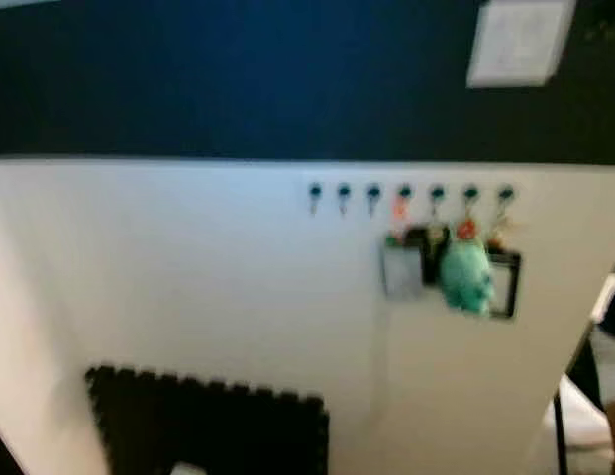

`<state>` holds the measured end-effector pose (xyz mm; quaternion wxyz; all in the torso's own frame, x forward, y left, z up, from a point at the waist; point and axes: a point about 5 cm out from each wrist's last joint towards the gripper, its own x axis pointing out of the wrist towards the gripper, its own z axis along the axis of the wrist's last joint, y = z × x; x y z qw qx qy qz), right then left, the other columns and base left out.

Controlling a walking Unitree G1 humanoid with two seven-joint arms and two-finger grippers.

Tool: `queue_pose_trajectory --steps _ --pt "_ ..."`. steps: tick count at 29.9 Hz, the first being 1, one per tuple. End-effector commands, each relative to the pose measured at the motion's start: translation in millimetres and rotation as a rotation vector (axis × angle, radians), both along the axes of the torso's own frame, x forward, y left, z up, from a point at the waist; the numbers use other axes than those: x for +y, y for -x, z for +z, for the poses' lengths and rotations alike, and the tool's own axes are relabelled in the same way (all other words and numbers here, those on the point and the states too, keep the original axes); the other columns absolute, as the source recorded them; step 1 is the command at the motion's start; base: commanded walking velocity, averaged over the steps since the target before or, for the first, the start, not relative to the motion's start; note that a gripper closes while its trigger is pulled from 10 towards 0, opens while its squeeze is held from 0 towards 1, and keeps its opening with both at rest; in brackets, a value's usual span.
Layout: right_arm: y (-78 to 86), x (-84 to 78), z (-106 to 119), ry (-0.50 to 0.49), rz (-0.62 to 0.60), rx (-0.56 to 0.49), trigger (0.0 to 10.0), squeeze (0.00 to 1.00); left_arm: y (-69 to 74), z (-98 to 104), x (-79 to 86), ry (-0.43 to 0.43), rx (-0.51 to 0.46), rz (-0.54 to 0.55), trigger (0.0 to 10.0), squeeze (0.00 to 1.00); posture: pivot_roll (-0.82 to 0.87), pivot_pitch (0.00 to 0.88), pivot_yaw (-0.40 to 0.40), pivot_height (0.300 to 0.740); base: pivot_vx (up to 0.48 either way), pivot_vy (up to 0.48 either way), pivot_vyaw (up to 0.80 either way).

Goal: Hang keys on a hook

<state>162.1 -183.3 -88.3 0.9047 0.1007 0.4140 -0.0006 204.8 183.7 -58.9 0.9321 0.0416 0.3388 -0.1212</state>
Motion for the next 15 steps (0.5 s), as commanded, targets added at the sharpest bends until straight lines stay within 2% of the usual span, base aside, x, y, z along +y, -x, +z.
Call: queue_pose_trajectory --steps 1,15 --pt "0.4 2.1 -0.4 -0.007 -0.005 0.0 10.0 0.0 -4.1 2.3 -0.5 -0.006 -0.008 -0.009 10.0 0.0 0.09 0.0 0.002 0.74 0.0 0.0 0.0" --pt "-0.1 3.6 -0.3 -0.012 -0.008 -0.002 10.0 0.0 -10.1 5.4 -2.4 -0.019 -0.009 -0.051 10.0 0.0 0.09 0.0 0.011 0.74 0.0 0.0 0.0"
